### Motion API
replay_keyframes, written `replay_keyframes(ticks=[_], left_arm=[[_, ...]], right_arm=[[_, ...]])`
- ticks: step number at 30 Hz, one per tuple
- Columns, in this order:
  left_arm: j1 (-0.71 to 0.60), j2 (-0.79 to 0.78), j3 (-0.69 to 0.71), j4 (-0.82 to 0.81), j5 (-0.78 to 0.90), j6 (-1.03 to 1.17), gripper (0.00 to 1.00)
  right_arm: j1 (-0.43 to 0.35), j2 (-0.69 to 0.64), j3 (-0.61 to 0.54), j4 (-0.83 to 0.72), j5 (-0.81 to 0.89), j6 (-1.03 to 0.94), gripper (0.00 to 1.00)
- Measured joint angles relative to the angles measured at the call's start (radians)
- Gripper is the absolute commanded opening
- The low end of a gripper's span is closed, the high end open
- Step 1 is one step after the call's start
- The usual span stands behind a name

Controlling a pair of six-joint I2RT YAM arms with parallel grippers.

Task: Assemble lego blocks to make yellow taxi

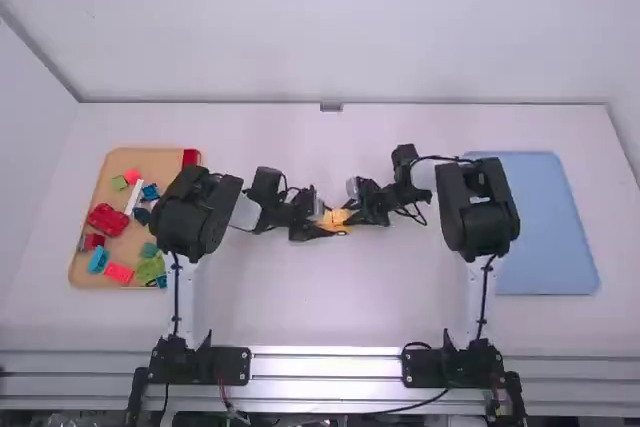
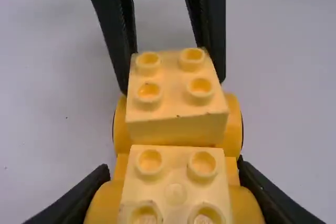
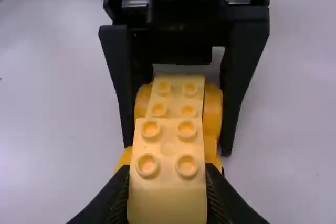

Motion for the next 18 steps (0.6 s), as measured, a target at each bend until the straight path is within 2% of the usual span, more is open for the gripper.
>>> replay_keyframes(ticks=[8,14,18], left_arm=[[0.0,0.0,0.001,0.007,-0.013,-0.009,0.15],[-0.005,0.0,0.007,0.015,-0.032,-0.03,0.16],[-0.018,0.0,0.015,0.018,-0.052,-0.041,0.16]], right_arm=[[0.016,-0.02,0.008,0.04,0.061,0.117,0.11],[0.028,-0.057,0.011,0.017,0.13,0.15,0.1],[0.029,-0.132,0.004,0.034,0.186,0.157,0.09]])
